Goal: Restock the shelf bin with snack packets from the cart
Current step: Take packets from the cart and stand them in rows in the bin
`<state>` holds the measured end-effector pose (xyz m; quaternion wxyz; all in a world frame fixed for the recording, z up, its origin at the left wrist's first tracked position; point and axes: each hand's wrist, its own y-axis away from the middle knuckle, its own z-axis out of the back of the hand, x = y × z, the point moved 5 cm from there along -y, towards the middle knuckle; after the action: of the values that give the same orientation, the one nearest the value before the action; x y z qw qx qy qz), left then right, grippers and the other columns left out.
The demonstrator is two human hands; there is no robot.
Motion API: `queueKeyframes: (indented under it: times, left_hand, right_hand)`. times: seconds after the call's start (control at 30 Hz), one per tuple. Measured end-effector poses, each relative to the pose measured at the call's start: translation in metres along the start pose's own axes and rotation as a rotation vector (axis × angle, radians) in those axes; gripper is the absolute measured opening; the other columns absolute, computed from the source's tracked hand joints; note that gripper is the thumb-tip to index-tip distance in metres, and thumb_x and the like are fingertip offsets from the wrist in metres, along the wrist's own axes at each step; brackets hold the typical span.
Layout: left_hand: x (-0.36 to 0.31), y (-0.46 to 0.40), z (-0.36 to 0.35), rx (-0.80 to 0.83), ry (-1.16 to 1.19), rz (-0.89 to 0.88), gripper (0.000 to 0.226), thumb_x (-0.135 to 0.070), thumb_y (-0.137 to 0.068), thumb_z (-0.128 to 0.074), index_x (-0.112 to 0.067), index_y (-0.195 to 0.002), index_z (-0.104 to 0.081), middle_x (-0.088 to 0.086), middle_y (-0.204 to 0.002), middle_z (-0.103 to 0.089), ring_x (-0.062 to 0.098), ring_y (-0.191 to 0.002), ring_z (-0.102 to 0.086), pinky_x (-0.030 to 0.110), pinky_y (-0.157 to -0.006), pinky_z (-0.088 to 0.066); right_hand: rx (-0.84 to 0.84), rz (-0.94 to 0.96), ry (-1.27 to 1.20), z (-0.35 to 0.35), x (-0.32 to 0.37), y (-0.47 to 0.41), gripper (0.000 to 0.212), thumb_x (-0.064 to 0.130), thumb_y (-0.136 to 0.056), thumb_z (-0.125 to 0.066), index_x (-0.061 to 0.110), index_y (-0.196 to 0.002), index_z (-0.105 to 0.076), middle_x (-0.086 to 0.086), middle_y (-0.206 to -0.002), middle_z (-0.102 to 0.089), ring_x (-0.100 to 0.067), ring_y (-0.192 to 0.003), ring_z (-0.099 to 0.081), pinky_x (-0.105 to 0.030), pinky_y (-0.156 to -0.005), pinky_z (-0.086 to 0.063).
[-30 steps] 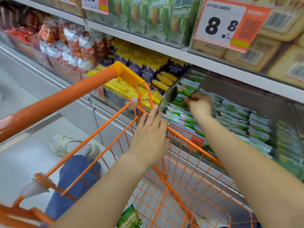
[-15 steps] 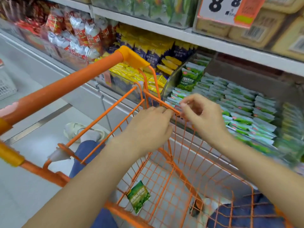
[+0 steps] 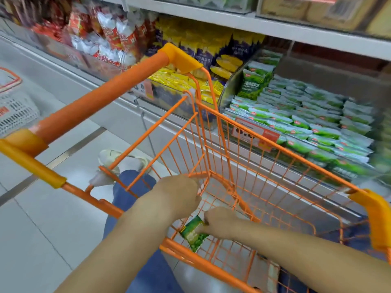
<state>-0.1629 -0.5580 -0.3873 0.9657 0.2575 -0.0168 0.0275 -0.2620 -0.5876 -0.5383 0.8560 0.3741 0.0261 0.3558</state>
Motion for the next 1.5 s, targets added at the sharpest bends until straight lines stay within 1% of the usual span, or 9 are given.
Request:
queueKeyframes:
  times: [0.13,0.3,0.43,0.57,0.73,0.97,1.07,1.37,1.5]
  left_hand:
    - [0.001,-0.002,-0.004,0.038,0.05,-0.005,0.041,-0.035,-0.103,-0.035,-0.014,-0.137,-0.044,0.011,-0.128,-0.054,0.028,-0.114,-0.054,0.034,-0.078,-0.041]
    - [0.002,-0.003,-0.005,0.028,0.109,-0.022,0.043,-0.038,-0.102,-0.036,-0.015,-0.137,-0.045,0.008,-0.13,-0.055,0.026,-0.117,-0.053,0.035,-0.087,-0.044]
    - [0.003,-0.006,-0.007,0.032,0.096,-0.05,0.046,-0.041,-0.101,-0.037,-0.018,-0.141,-0.041,0.007,-0.134,-0.054,0.024,-0.122,-0.052,0.033,-0.095,-0.045]
    - [-0.002,-0.003,0.001,0.001,0.146,-0.094,0.042,-0.043,-0.101,-0.039,-0.026,-0.139,-0.041,-0.003,-0.136,-0.053,0.017,-0.123,-0.051,0.026,-0.096,-0.04]
    - [-0.017,-0.003,0.04,-0.206,0.392,-0.152,0.037,-0.048,-0.097,-0.044,-0.025,-0.125,-0.053,-0.014,-0.109,-0.061,0.01,-0.099,-0.06,0.026,-0.087,-0.046]
    - [-0.112,-0.002,0.089,-0.174,1.015,-0.402,0.009,-0.023,-0.09,-0.064,-0.02,-0.099,-0.065,0.004,-0.095,-0.073,0.015,-0.088,-0.069,0.031,-0.078,-0.054]
    - [-0.155,0.002,0.101,-0.128,1.154,-0.469,0.019,-0.01,-0.086,-0.068,-0.005,-0.104,-0.066,0.011,-0.095,-0.074,0.012,-0.078,-0.069,0.019,-0.063,-0.054]
    - [-0.245,-0.012,0.123,-0.139,1.219,-0.565,0.028,-0.005,-0.077,-0.077,-0.003,-0.102,-0.064,0.017,-0.09,-0.074,0.024,-0.079,-0.069,0.032,-0.074,-0.055]
    - [-0.276,-0.024,0.133,-0.2,1.113,-0.585,0.035,-0.01,-0.073,-0.082,-0.019,-0.092,-0.054,0.013,-0.085,-0.073,0.012,-0.062,-0.061,0.025,-0.062,-0.047]
  right_hand:
    - [-0.1,-0.007,-0.261,0.011,-0.009,0.002,0.032,0.037,-0.09,-0.064,0.005,-0.086,-0.068,-0.014,-0.093,-0.07,-0.024,-0.077,-0.06,-0.035,-0.068,-0.049]
    - [0.014,-0.005,-0.301,0.004,0.001,0.013,0.053,0.05,-0.086,-0.064,0.002,-0.11,-0.064,-0.02,-0.104,-0.066,-0.03,-0.09,-0.063,-0.045,-0.078,-0.052]
    - [0.013,-0.012,-0.318,-0.007,0.021,0.013,0.035,0.033,-0.083,-0.073,0.007,-0.073,-0.052,-0.013,-0.075,-0.056,-0.025,-0.069,-0.052,-0.029,-0.058,-0.04]
    - [0.052,0.035,-0.286,0.025,0.028,0.039,0.034,0.035,-0.086,-0.069,0.001,-0.086,-0.068,-0.015,-0.087,-0.069,-0.024,-0.078,-0.063,-0.034,-0.075,-0.054]
    - [-0.188,0.067,-0.653,0.089,-0.019,0.111,0.024,0.024,-0.084,-0.073,0.014,-0.07,-0.056,0.003,-0.054,-0.059,-0.003,-0.045,-0.054,-0.017,-0.047,-0.045]
    - [-0.623,0.104,-1.06,0.107,-0.114,0.205,0.024,0.016,-0.08,-0.076,0.006,-0.075,-0.055,-0.015,-0.069,-0.053,-0.021,-0.066,-0.056,-0.039,-0.07,-0.052]
    - [-0.759,0.114,-1.224,0.1,-0.144,0.239,0.018,0.004,-0.081,-0.072,0.008,-0.076,-0.055,-0.013,-0.069,-0.061,-0.012,-0.058,-0.064,-0.027,-0.064,-0.056]
    - [-0.974,0.068,-1.277,0.095,-0.21,0.32,0.006,0.015,-0.079,-0.071,0.014,-0.079,-0.065,0.0,-0.076,-0.067,-0.002,-0.067,-0.064,-0.015,-0.061,-0.051]
    - [-1.042,0.028,-1.114,0.111,-0.233,0.341,0.028,0.018,-0.071,-0.077,0.009,-0.096,-0.069,0.004,-0.079,-0.066,-0.001,-0.069,-0.059,-0.014,-0.059,-0.047]
